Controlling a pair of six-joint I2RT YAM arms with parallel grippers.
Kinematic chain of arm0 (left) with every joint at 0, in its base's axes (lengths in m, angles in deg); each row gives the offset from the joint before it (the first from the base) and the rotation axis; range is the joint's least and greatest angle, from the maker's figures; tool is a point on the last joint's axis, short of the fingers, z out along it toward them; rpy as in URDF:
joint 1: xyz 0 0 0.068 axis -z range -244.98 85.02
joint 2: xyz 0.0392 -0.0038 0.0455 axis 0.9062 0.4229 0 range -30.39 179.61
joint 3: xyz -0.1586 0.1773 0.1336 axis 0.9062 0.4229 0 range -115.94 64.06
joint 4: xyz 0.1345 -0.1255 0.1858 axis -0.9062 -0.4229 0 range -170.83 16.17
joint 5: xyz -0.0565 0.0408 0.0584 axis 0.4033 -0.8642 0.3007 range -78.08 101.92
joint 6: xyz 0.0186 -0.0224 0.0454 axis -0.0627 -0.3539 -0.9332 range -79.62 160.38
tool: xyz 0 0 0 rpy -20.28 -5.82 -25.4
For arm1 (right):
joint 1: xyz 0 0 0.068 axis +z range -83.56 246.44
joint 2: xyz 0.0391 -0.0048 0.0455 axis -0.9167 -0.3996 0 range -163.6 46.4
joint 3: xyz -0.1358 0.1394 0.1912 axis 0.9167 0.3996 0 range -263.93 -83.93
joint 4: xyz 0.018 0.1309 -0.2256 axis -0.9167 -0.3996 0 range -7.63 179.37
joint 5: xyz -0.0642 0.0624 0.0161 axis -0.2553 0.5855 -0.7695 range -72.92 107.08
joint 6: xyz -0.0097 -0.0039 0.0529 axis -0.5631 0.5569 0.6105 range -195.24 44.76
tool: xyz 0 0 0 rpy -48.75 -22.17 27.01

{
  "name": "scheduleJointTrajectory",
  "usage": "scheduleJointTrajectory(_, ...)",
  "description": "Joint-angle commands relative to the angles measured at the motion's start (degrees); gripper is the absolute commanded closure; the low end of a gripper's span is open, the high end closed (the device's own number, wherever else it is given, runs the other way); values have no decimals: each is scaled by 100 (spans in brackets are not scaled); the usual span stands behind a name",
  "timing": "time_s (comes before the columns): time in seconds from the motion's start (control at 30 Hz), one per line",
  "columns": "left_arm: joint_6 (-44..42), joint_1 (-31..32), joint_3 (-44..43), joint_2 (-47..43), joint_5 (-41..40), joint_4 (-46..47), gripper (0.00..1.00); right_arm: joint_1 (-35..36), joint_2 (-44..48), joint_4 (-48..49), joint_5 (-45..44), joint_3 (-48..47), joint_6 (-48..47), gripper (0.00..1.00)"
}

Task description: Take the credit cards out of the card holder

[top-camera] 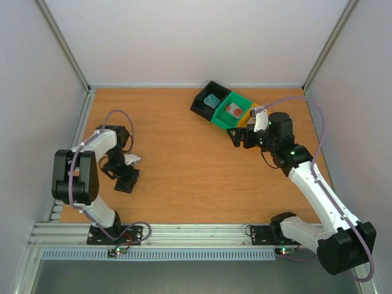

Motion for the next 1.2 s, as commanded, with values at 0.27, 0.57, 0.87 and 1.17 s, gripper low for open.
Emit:
scheduleJointTrajectory(0.27, 341, 564, 297, 1117, -898, 1249, 1, 306, -183, -223, -553, -186, 2, 2)
scheduleJointTrajectory(0.57, 340, 656, 153, 923, -50, 1531, 13, 373, -231, -228, -525, -236, 118, 1)
scheduleJointTrajectory(0.87, 137, 736, 130, 562, 1228, 2214, 42, 963, -555, -157, -254, -203, 870, 3)
scheduleJointTrajectory(1.17, 307, 954, 52, -43, 2358, 2785, 47, 1996, -2279, 715, 556, -548, 2684, 7)
